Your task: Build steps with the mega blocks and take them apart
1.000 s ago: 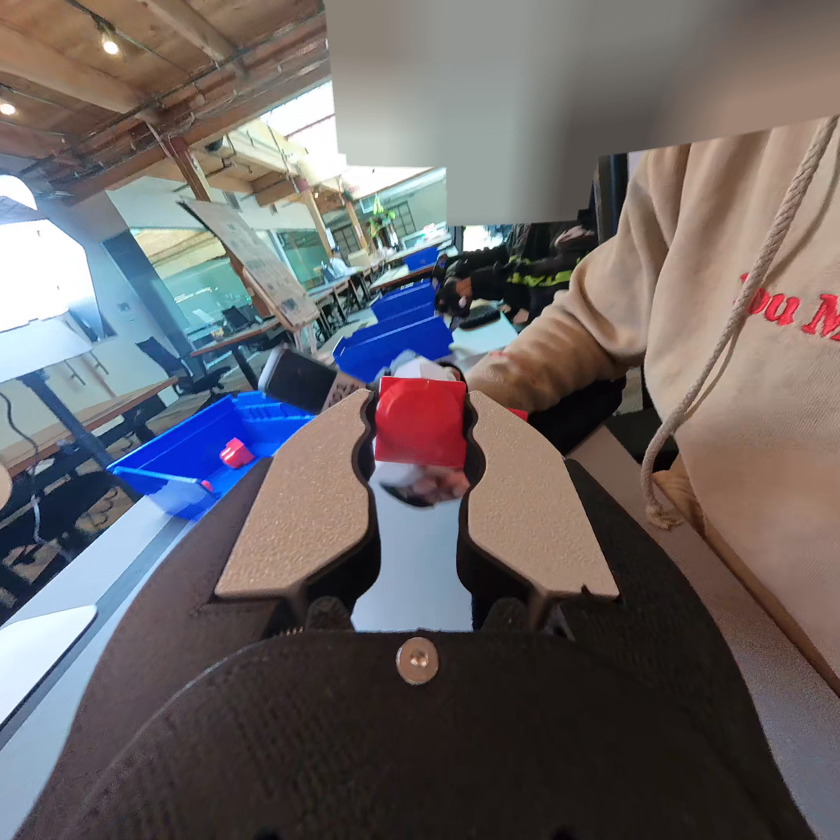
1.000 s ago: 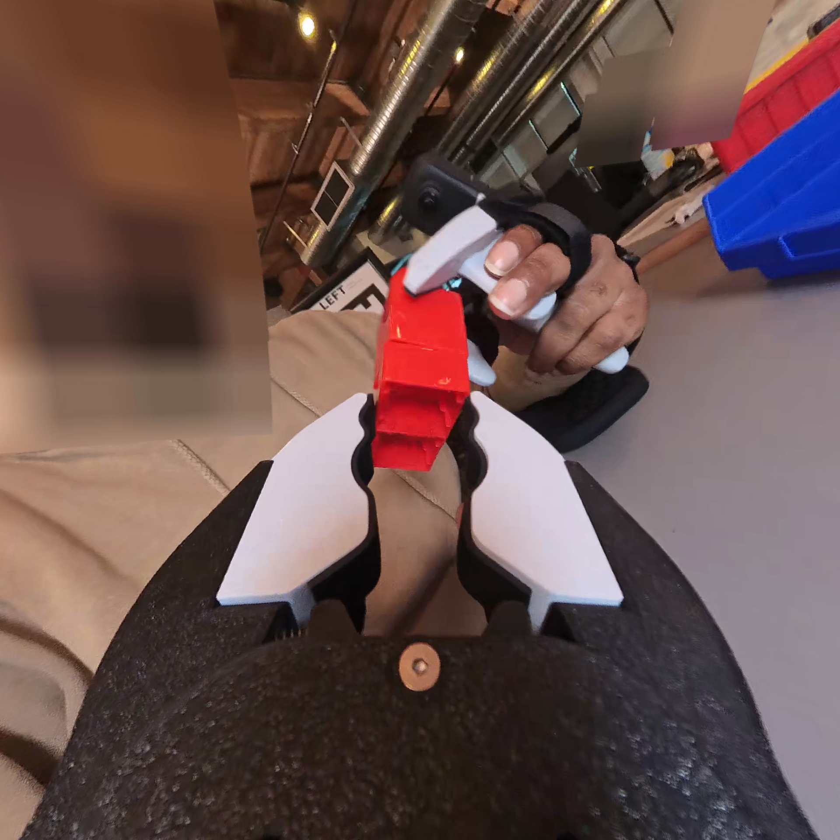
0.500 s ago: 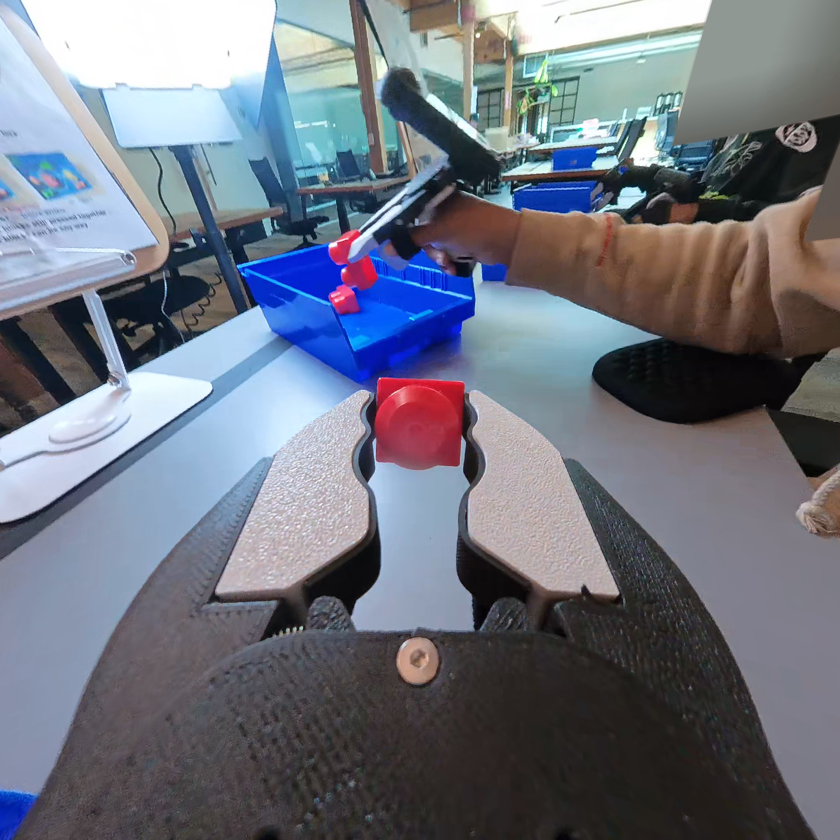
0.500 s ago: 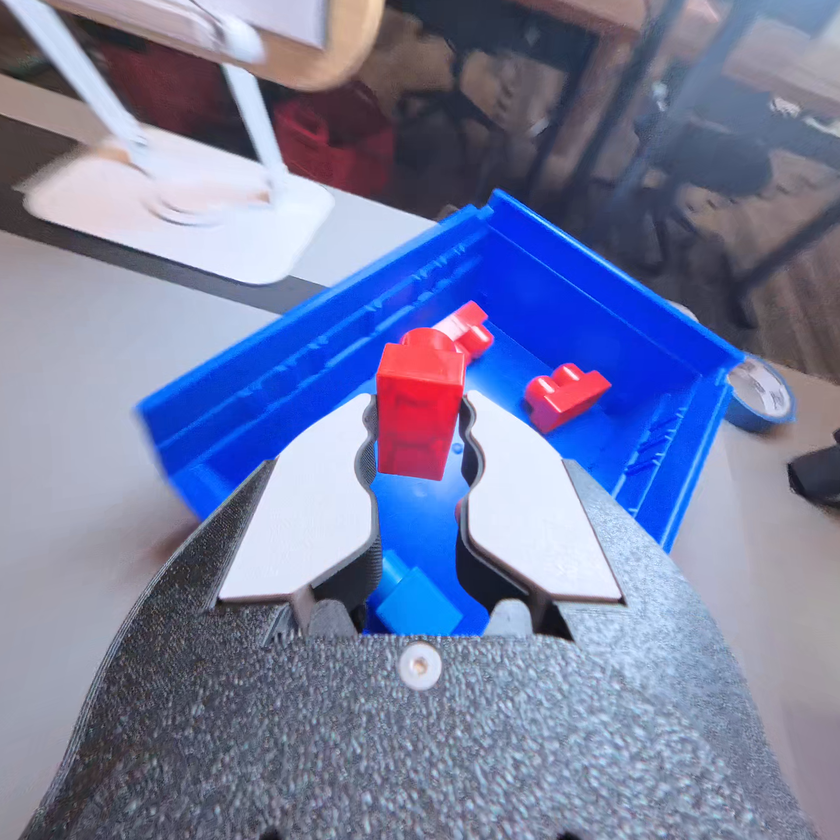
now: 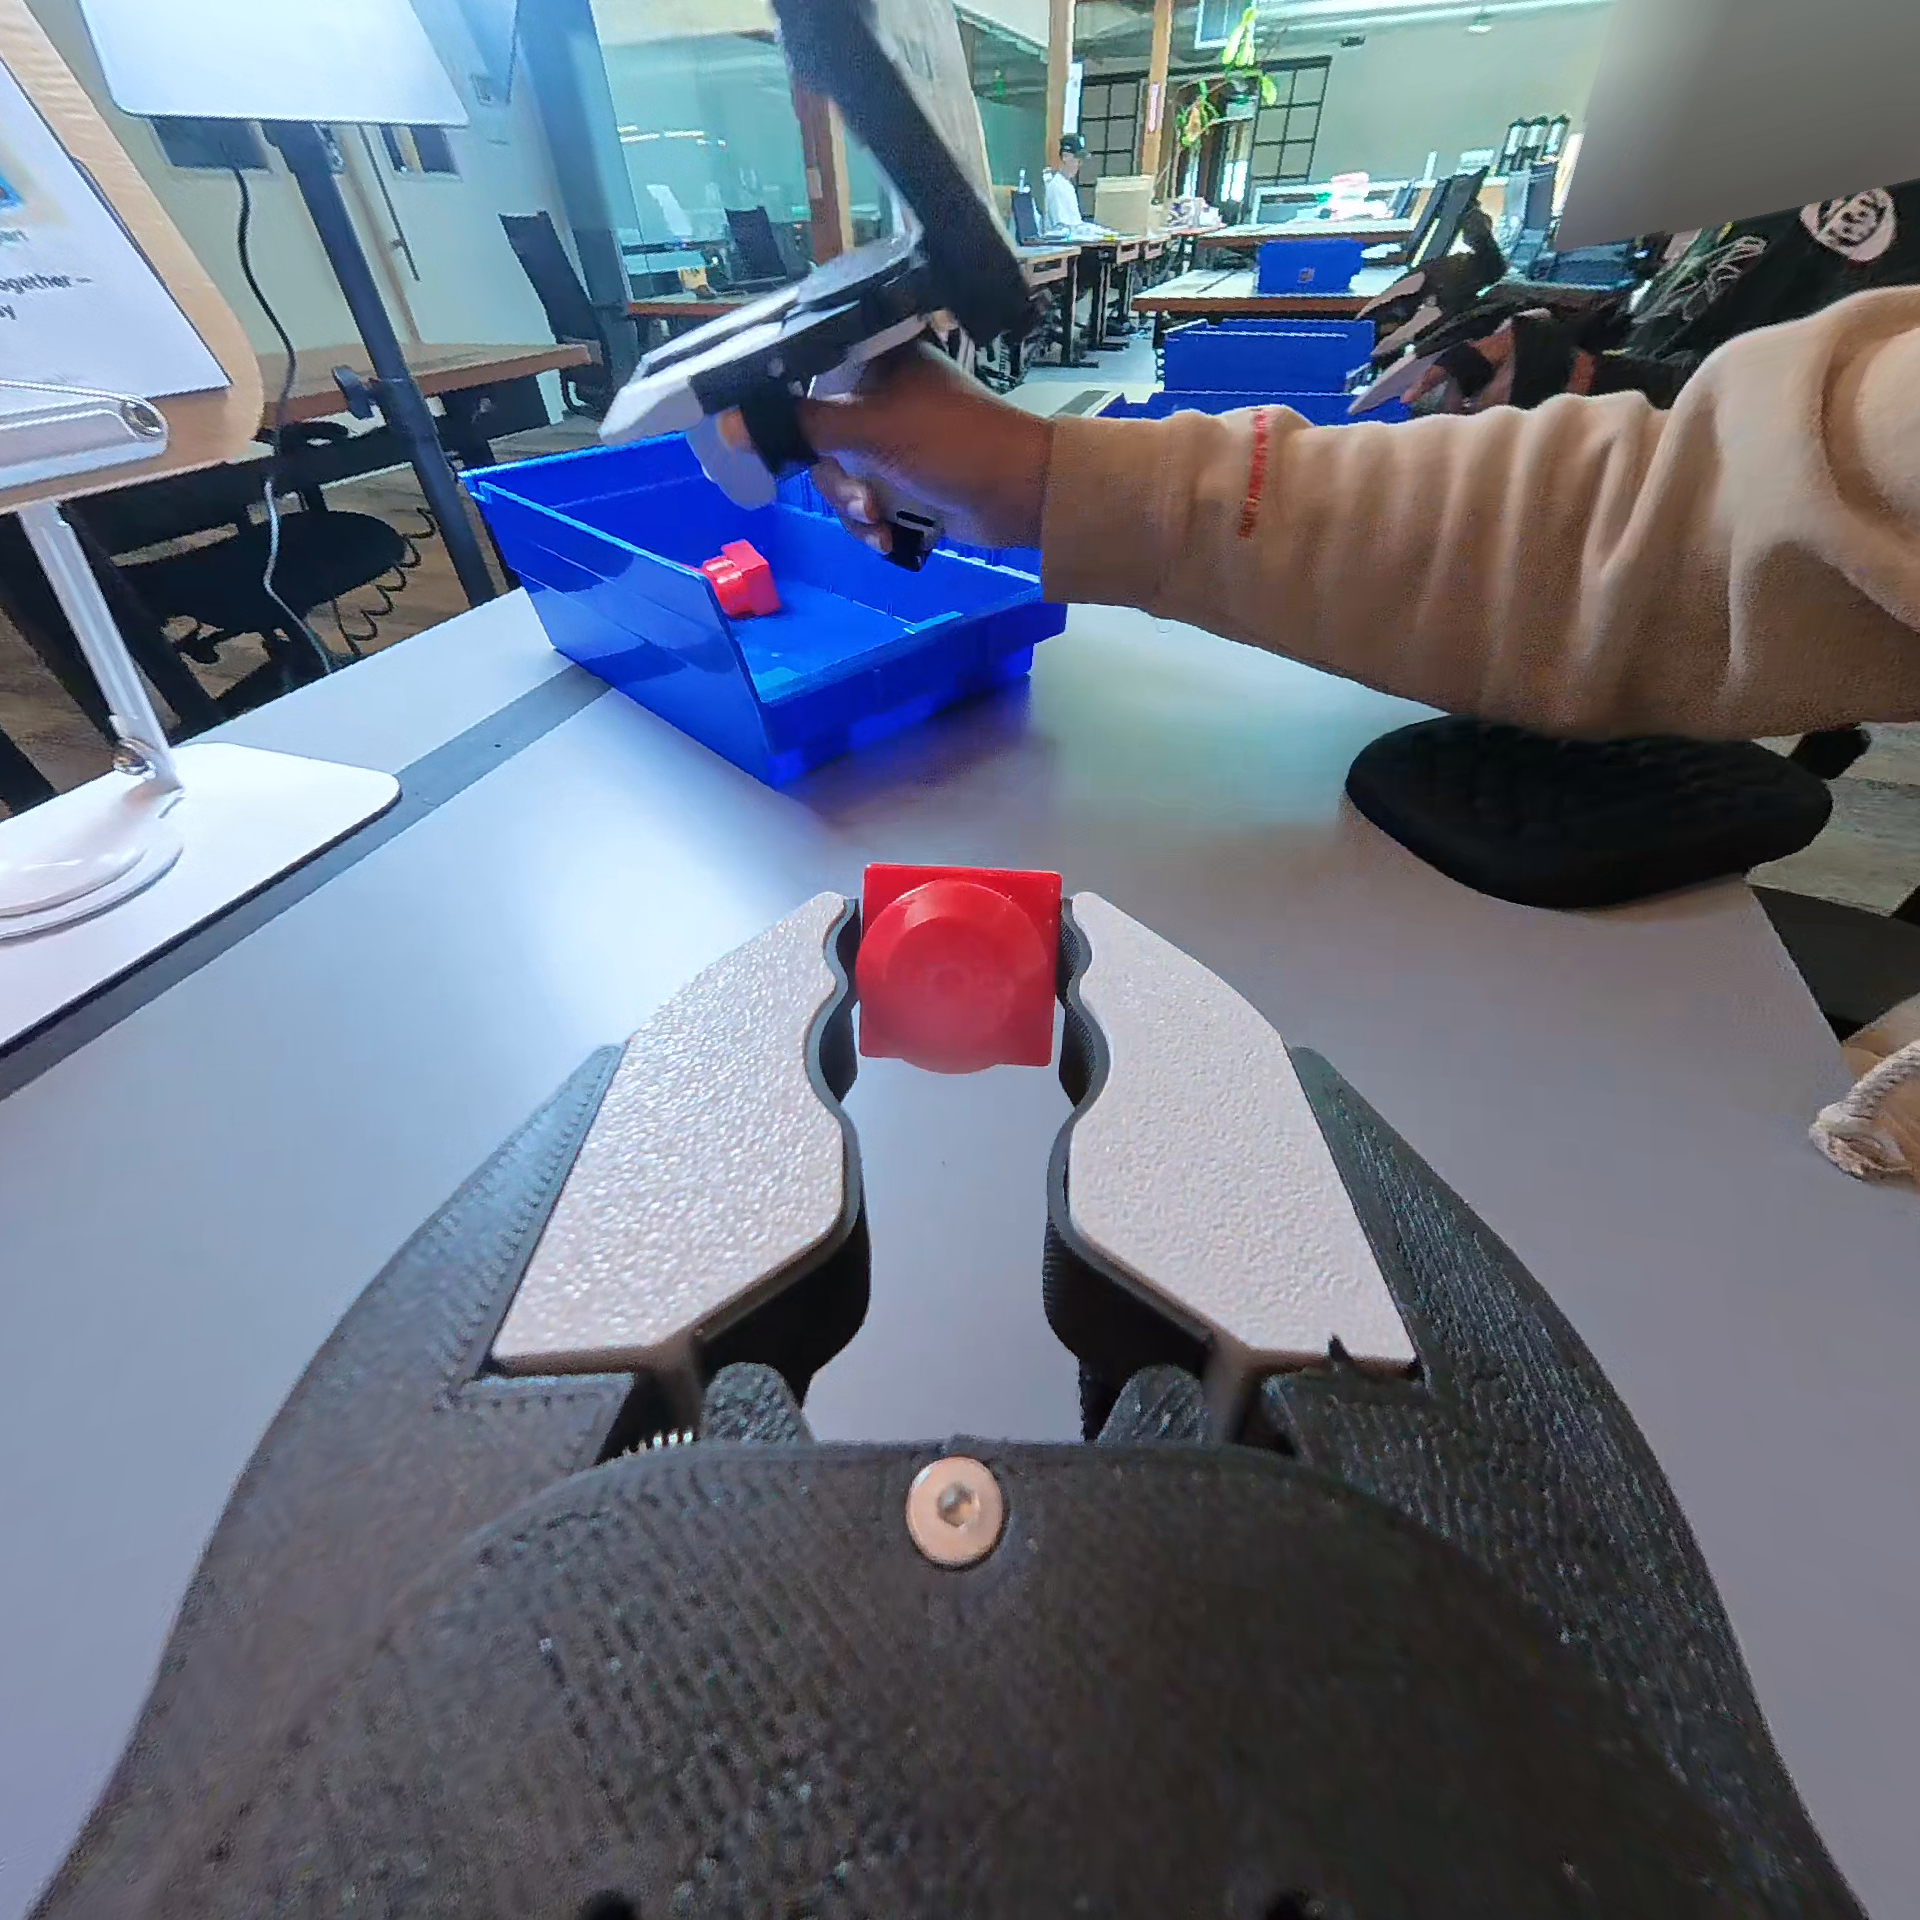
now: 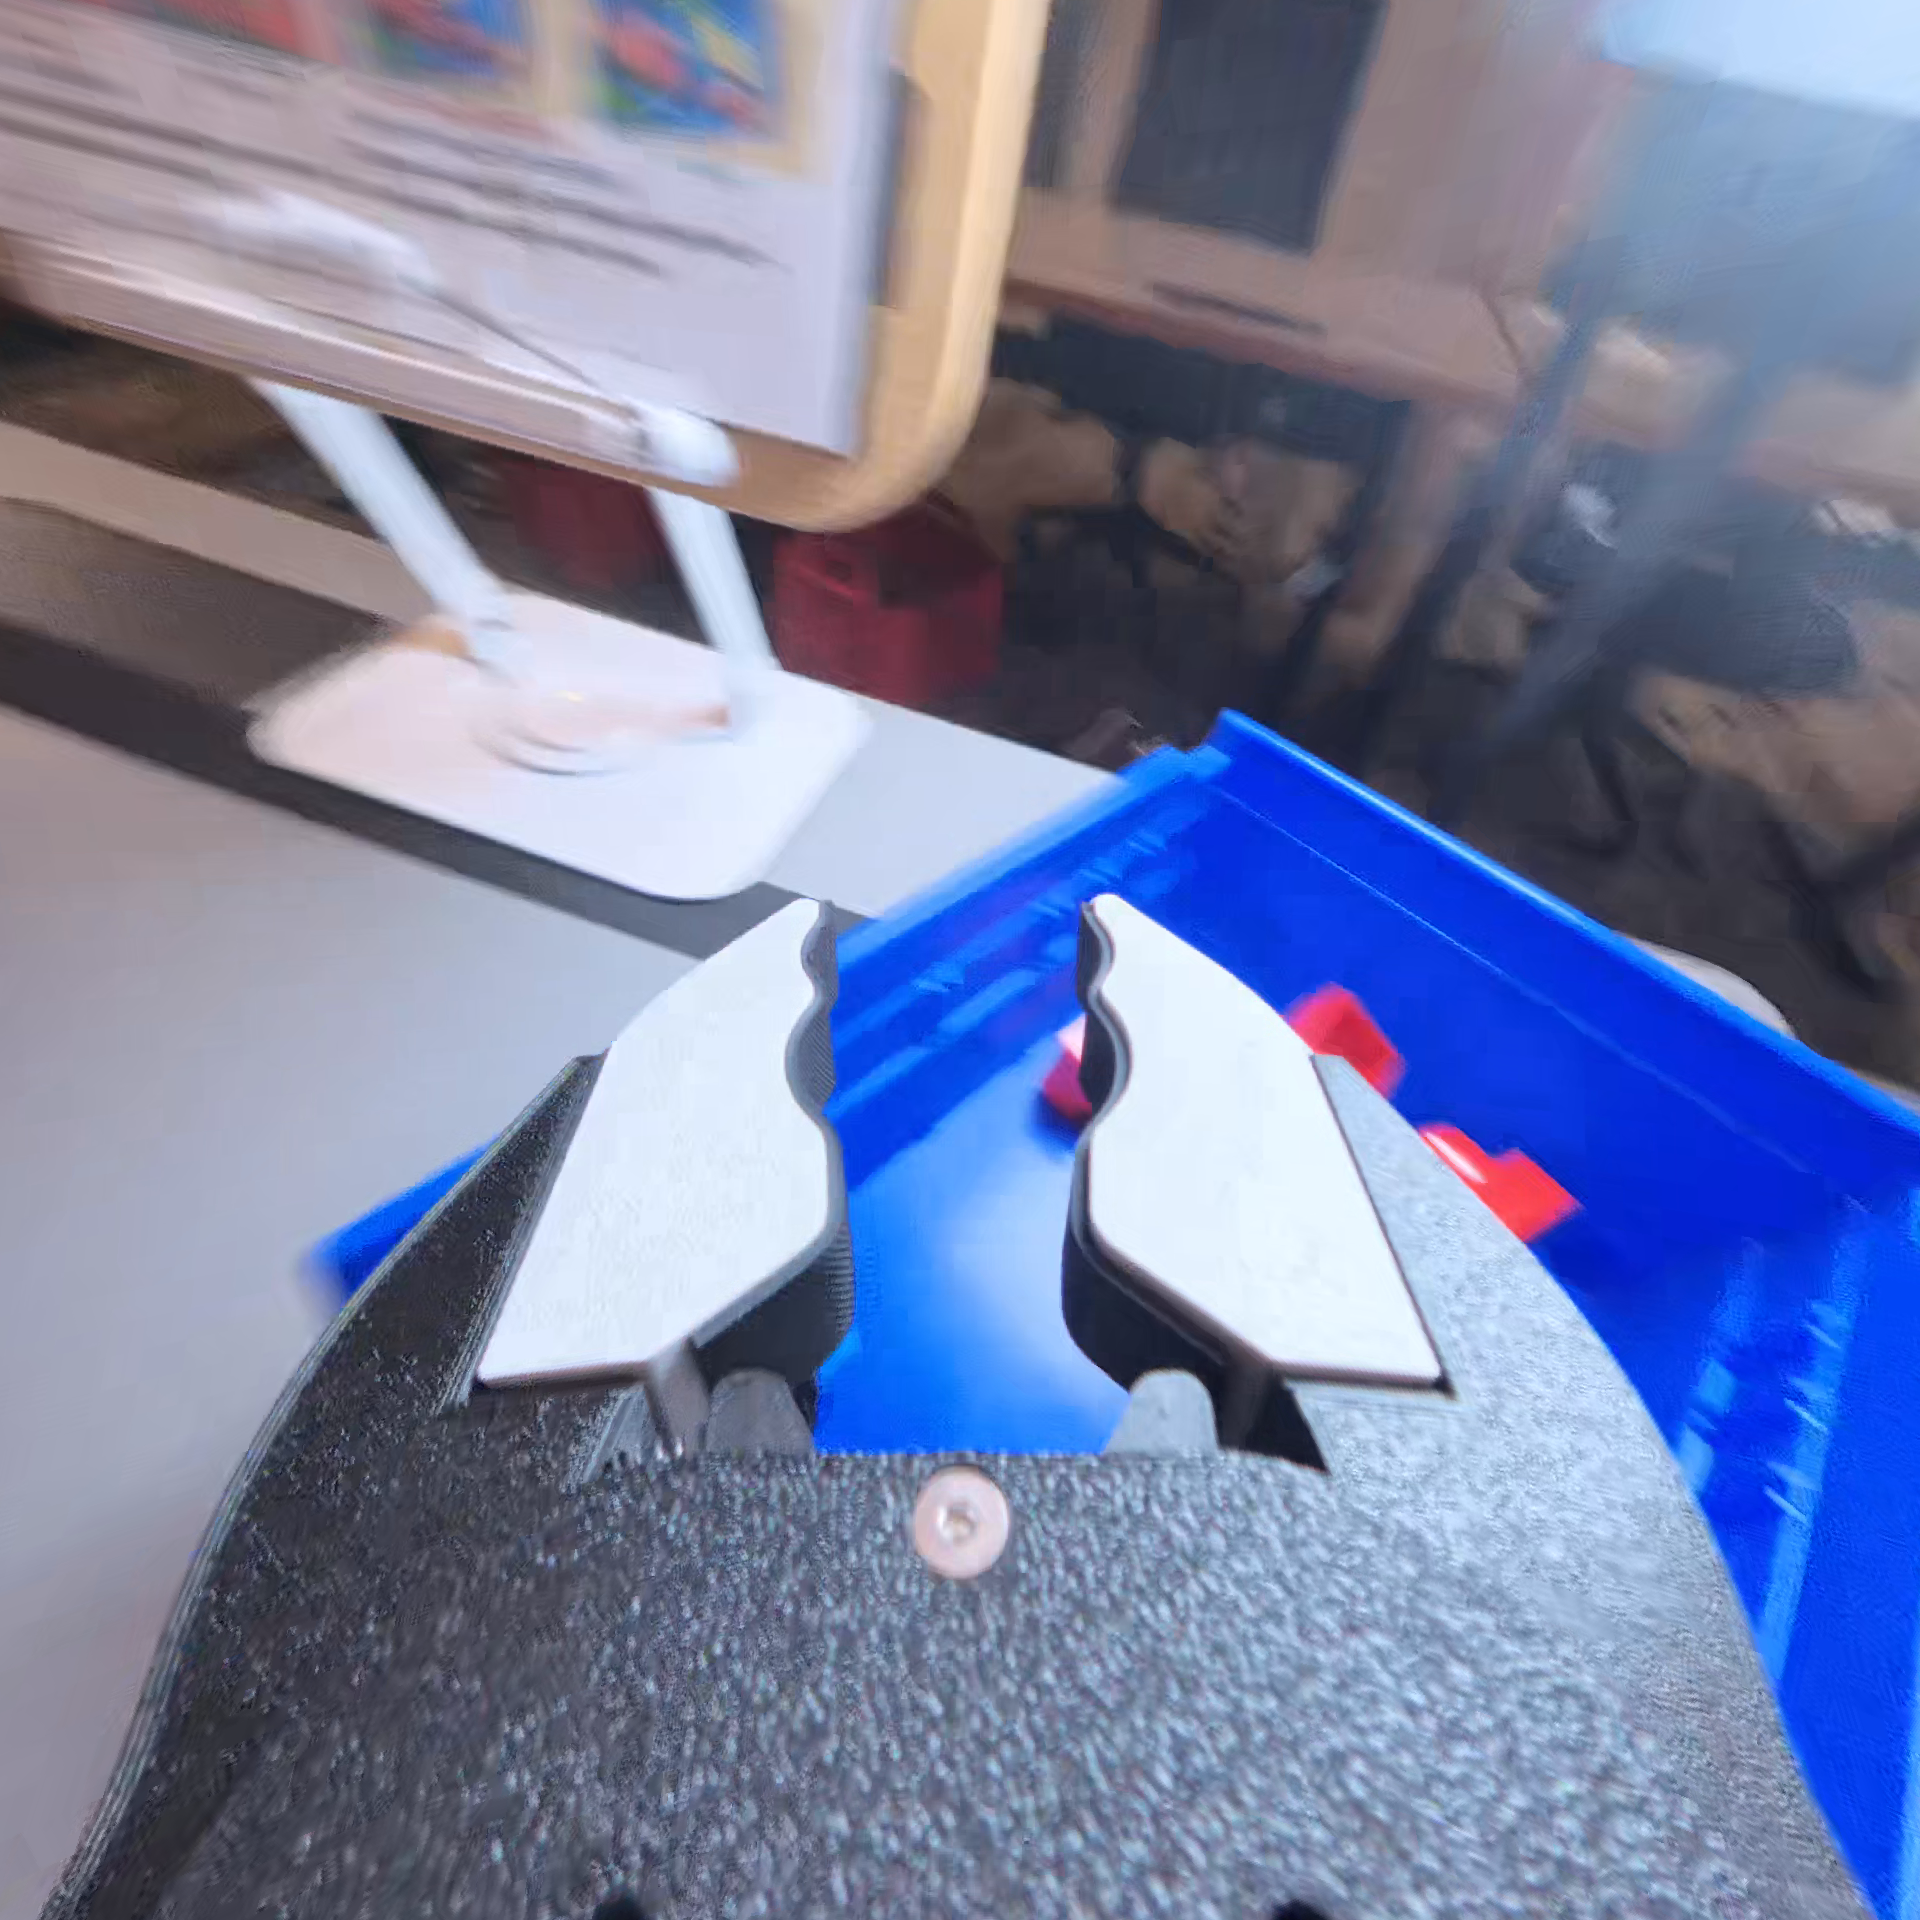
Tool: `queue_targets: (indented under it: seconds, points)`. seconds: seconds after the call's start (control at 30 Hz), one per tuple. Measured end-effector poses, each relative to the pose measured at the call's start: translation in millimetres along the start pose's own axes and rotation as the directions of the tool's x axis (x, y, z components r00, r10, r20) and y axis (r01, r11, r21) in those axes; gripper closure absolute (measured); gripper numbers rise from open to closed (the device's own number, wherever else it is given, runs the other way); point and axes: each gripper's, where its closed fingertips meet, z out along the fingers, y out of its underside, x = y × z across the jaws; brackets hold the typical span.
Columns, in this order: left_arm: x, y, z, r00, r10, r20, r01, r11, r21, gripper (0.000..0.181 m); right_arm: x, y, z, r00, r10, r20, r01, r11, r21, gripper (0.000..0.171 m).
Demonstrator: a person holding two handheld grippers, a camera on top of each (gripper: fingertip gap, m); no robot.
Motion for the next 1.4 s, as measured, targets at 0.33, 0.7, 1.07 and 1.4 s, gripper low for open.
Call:
queue_targets:
  seconds: [0.33,0.7,1.07,1.4]
  points:
    - [38.1,-5.0,13.5,0.993,0.034,-0.116,-0.032,0.999,0.021,0.145,-302.4,42.5,-187.4,0.310,-0.302,0.902,0.271,0.937,0.220,0.116]
    - [-12.6,-28.9,-17.5,0.992,0.045,0.119,-0.054,0.996,0.069,0.148,-147.6,21.3,-114.8,0.854,-0.264,0.448,0.336,0.938,-0.087,0.136]
    - [-131.0,-33.3,-108.2,0.818,0.017,0.576,0.075,0.988,-0.135,0.141,-24.5,114.5,-68.9,0.995,-0.061,0.079,0.098,0.741,-0.665,0.122]
    - [-232.8,60.1,-224.0,0.550,-0.062,0.833,0.555,0.772,-0.309,0.126,-140.5,35.3,-126.3,0.883,-0.040,0.468,0.147,0.970,-0.195,0.114]
